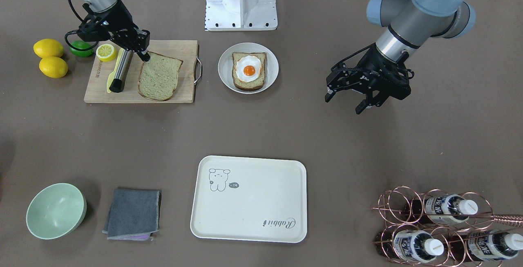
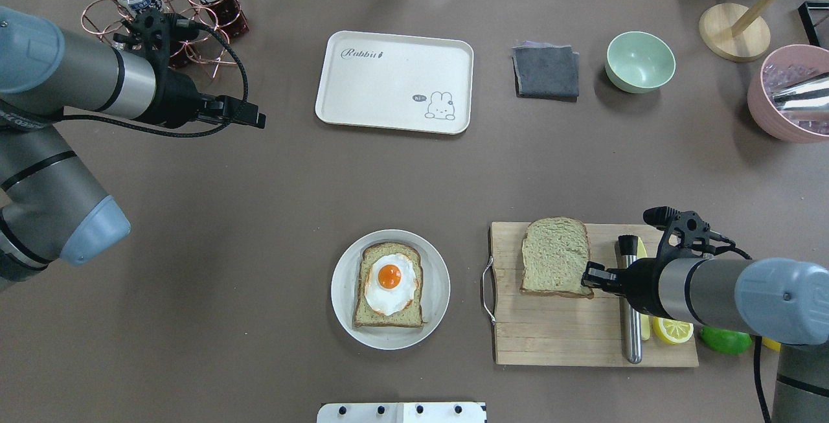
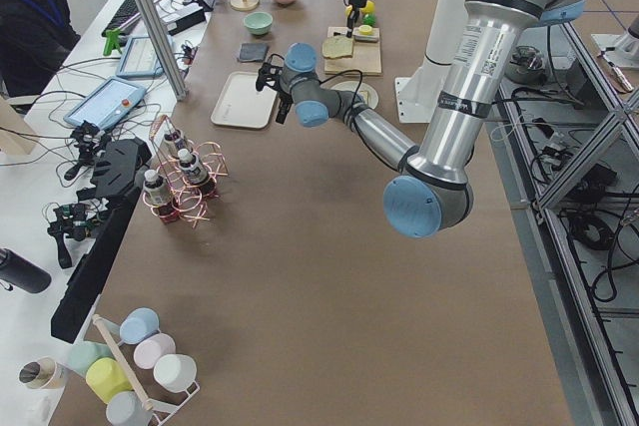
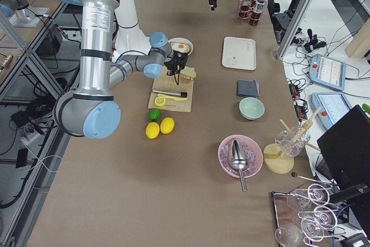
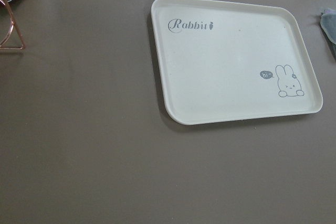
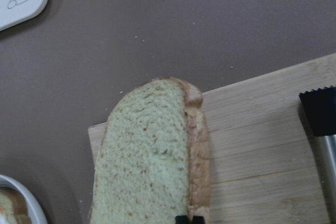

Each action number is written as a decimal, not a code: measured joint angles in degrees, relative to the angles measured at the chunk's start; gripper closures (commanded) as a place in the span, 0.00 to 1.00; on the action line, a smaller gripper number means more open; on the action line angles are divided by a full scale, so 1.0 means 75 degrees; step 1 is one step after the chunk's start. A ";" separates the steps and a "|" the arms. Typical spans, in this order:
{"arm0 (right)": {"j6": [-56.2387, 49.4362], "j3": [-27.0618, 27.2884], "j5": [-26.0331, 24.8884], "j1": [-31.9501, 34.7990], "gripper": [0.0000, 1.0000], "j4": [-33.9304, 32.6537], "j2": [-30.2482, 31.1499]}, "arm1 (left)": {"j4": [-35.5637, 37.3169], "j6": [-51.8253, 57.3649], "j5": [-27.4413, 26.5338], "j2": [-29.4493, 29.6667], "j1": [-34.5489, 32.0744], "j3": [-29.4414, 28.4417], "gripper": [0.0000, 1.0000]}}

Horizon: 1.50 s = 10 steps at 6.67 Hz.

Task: Make sandwich and place on tray
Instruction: 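Carry the bread slice over the egg toast and lay it on top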

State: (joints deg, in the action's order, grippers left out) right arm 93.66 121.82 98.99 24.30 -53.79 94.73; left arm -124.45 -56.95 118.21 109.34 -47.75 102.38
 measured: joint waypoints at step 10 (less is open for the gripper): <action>0.0022 -0.1075 -0.1981 -0.2169 1.00 -0.0260 -0.2985 | 0.0000 0.0000 0.0117 -0.0102 -0.0009 0.0163 0.02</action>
State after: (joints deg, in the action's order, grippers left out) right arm 93.83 113.75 84.14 8.03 -55.74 72.34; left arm -124.45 -56.95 119.09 108.57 -47.82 103.60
